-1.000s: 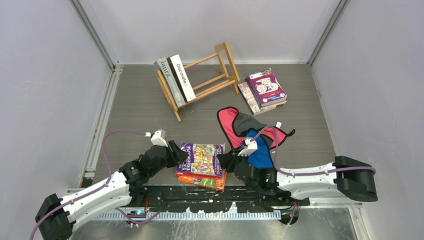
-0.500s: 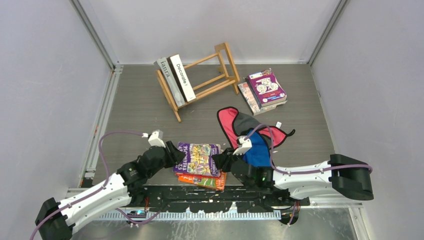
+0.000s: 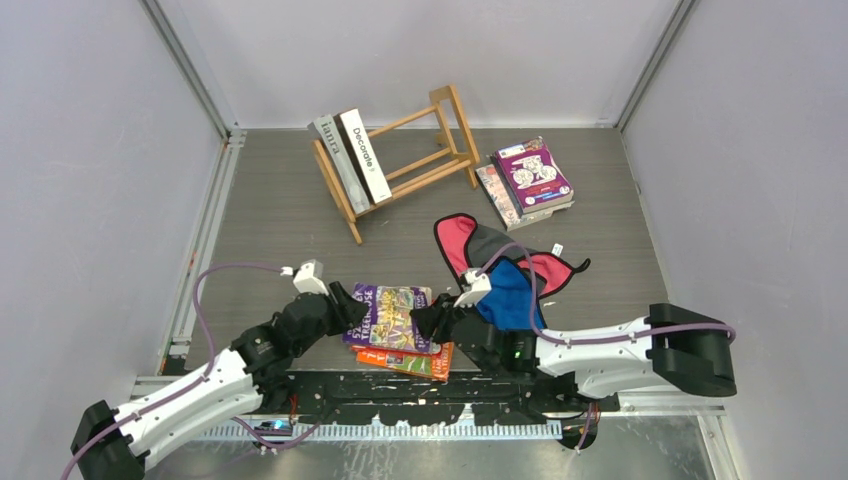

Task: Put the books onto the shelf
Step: Pick up the book from the center of the board.

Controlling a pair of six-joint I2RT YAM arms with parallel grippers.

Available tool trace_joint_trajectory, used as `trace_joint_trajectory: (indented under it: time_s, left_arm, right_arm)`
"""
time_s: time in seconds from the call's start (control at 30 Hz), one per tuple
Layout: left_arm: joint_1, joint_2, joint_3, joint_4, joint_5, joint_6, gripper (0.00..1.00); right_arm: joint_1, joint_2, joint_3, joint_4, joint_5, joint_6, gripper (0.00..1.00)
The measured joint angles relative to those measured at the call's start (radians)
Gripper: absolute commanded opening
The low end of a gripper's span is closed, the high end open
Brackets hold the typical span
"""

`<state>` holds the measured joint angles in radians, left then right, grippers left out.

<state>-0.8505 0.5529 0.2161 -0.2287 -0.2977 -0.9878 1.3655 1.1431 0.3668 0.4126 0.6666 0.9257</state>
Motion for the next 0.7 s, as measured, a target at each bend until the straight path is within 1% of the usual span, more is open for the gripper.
trace_joint_trajectory:
  time_s: [0.07, 0.17, 0.27, 0.43, 0.7]
  left_arm:
    - [0.0, -0.006, 0.0, -0.002, 0.0, 0.0, 0.47]
    - [0.002, -0.022, 0.0, -0.012, -0.002, 0.001, 0.48]
    - [0.003, -0.042, 0.0, -0.029, -0.006, 0.001, 0.49]
    - [0.002, -0.09, 0.001, -0.047, 0.006, -0.005, 0.56]
    - [-0.008, -0.16, 0.032, -0.039, 0.037, -0.03, 0.69]
  right_arm:
    - [0.0, 0.023, 0.0, 0.007, -0.003, 0.001, 0.35]
    - [0.0, 0.045, 0.0, 0.013, -0.007, 0.005, 0.17]
    - [0.0, 0.043, 0.0, 0.024, -0.014, 0.007, 0.02]
    - [0.001, -0.013, -0.004, 0.019, -0.023, 0.009, 0.01]
    - [-0.038, -0.201, -0.061, 0.027, -0.069, 0.031, 0.01]
